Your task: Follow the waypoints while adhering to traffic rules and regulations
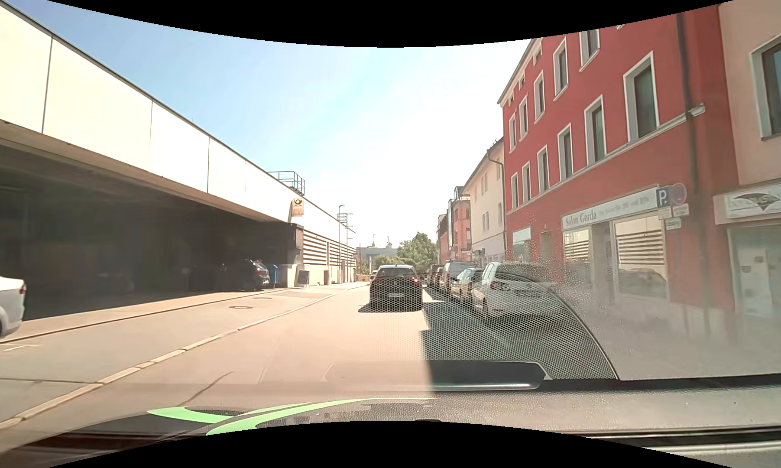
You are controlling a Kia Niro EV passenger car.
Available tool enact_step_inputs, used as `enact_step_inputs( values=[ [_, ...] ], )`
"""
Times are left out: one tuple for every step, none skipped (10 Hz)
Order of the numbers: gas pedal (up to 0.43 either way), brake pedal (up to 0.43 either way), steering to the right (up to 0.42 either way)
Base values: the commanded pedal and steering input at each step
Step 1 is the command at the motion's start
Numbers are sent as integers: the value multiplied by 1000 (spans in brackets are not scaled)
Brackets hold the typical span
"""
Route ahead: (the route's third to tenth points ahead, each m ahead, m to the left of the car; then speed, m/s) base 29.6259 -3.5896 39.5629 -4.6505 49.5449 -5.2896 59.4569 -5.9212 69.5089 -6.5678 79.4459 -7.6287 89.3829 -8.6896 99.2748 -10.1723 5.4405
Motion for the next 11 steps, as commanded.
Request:
enact_step_inputs(
  values=[
    [228,0,4],
    [228,0,4],
    [209,0,4],
    [209,0,4],
    [209,0,4],
    [157,0,4],
    [138,0,4],
    [110,0,7],
    [39,0,7],
    [0,0,7],
    [0,0,7]
  ],
)
